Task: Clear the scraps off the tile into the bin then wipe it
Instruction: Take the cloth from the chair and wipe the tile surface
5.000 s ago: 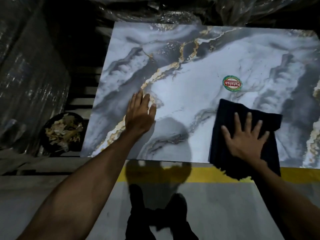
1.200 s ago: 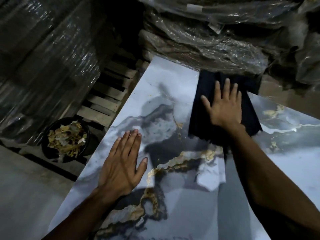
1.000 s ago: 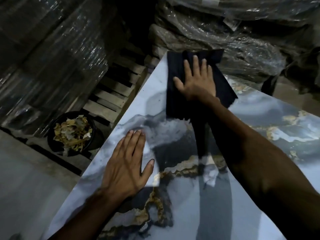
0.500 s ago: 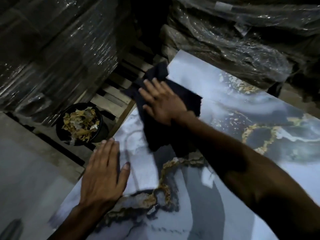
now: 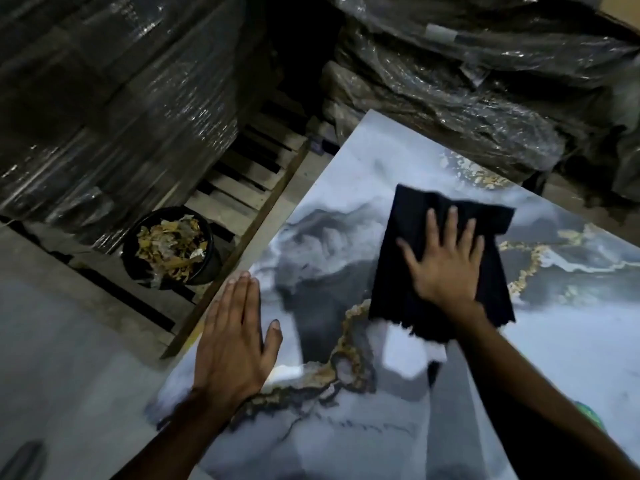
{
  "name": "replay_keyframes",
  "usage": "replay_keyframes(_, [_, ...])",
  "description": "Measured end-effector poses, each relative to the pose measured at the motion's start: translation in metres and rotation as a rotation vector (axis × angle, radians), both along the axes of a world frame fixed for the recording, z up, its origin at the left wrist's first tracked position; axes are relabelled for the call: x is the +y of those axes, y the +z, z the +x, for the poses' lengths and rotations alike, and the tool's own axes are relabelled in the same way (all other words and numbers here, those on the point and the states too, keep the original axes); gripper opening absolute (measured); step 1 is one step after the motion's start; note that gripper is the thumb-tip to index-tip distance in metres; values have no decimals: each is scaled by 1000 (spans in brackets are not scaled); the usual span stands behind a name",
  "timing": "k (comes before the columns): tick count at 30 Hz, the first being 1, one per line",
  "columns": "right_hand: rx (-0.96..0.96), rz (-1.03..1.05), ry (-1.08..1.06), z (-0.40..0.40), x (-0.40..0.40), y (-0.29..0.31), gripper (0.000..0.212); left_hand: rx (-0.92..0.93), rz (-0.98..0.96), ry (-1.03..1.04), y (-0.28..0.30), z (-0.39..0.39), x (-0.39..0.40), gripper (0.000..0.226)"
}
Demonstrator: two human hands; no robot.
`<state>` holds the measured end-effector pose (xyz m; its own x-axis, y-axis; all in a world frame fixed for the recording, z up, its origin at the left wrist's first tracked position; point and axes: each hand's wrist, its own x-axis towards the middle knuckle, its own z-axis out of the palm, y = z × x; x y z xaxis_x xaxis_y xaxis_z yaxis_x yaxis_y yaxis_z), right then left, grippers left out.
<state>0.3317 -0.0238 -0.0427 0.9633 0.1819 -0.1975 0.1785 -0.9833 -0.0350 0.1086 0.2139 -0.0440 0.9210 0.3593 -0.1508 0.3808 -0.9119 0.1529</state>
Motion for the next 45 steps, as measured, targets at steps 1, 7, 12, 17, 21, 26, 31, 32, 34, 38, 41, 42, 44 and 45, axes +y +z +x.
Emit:
replay_keyframes(1, [27,7,-42,22,11,1,89,0,1,6,0,0,1,72])
replay_keyframes(7, [39,83,143,64,117,-5,71,-1,3,34,0,-1,1,73])
replay_keyframes(12, [4,119,378,-51,111,-10,70,31,9,24,0,-4,0,74])
replay_keyframes(17, [-39,71,269,-95,18,-9,72,44,22,8,2,-2,1,76])
replay_keyframes(21, [-27,1,-2,-25,-6,-3,80,43,46,3,3,0,0,74])
replay_keyframes(26, [27,14,-28,66,43,-4,78,4,37,23,3,2,1,72])
replay_keyframes(31, [3,98,195,42,137,-7,72,-5,3,25,-2,0,5,73])
replay_keyframes(32, [1,117,257,20,149,-6,72,3,4,21,-3,-1,5,73])
replay_keyframes(34, [26,147,363,-27,155,-7,72,28,14,17,-4,-1,4,74])
replay_keyframes(38, [-26,165,368,-83,90,-13,69,44,22,27,-4,0,2,75])
replay_keyframes(41, [-87,99,262,-50,30,-14,72,31,12,27,-4,0,2,74])
replay_keyframes(42, [-77,64,222,-28,19,-12,74,26,9,21,-3,0,2,74])
replay_keyframes(44, [-54,12,162,21,13,-7,78,7,8,15,-2,1,1,74])
replay_keyframes(45, [-49,2,159,45,18,-5,78,-8,6,16,-2,1,2,73])
